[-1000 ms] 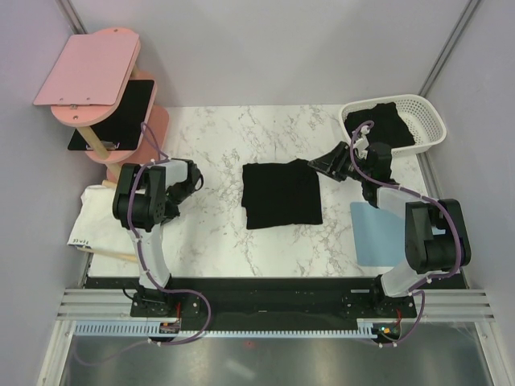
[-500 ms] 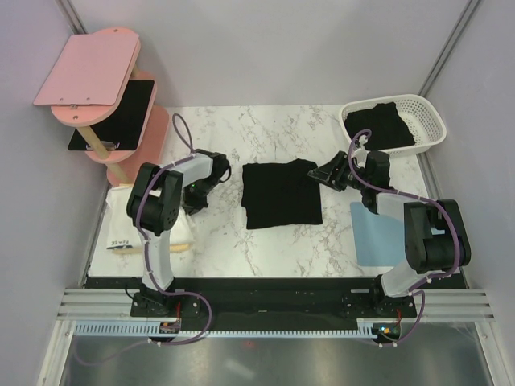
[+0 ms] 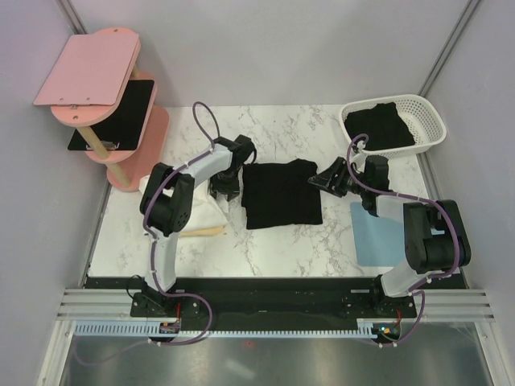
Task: Fold and stack the t-shirts
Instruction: Put the neatly folded tshirt into the corner of the board with the left arm
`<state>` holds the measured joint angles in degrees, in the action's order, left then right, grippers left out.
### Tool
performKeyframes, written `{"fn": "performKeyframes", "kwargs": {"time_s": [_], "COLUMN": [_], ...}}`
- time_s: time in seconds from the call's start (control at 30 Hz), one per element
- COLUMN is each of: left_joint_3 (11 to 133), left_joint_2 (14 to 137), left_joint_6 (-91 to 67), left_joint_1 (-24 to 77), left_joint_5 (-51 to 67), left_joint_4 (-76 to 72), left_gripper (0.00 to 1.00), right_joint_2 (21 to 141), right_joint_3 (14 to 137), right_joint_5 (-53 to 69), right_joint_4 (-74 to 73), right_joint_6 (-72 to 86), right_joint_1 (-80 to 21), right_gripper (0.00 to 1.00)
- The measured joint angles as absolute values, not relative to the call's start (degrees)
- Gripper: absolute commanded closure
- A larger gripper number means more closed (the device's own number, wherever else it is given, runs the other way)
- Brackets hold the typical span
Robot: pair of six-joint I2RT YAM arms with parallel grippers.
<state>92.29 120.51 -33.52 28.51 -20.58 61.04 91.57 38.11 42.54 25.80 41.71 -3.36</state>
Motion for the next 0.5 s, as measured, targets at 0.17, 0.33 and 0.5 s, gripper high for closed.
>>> {"fn": "performKeyframes", "kwargs": {"time_s": [0.17,0.33,0.5], "left_joint_3": [92.23,87.55,77.73], "left_joint_2": [115.18,104.86,100.44], "left_joint_6": [-33.71,-34.26,-35.73], "left_joint_1": [34.35,37.91,36.23], "left_joint_5": [-17.21,-11.29,-5.69], "left_joint_4": [55.59,45.78,34.54], "left_gripper": [0.3,0.27,0.26], "right_joint_2": [91.57,91.55,91.26], "right_joint_3": [37.89,37.67,37.1], "right_joint_5": [42.41,42.37,42.26], "right_joint_4": [25.67,25.61,24.51], "right_joint_6": [41.65,41.04,40.21], "right_joint_1": [-3.36,-3.36,-3.36], "right_gripper": [0.33,0.32,0.32]}}
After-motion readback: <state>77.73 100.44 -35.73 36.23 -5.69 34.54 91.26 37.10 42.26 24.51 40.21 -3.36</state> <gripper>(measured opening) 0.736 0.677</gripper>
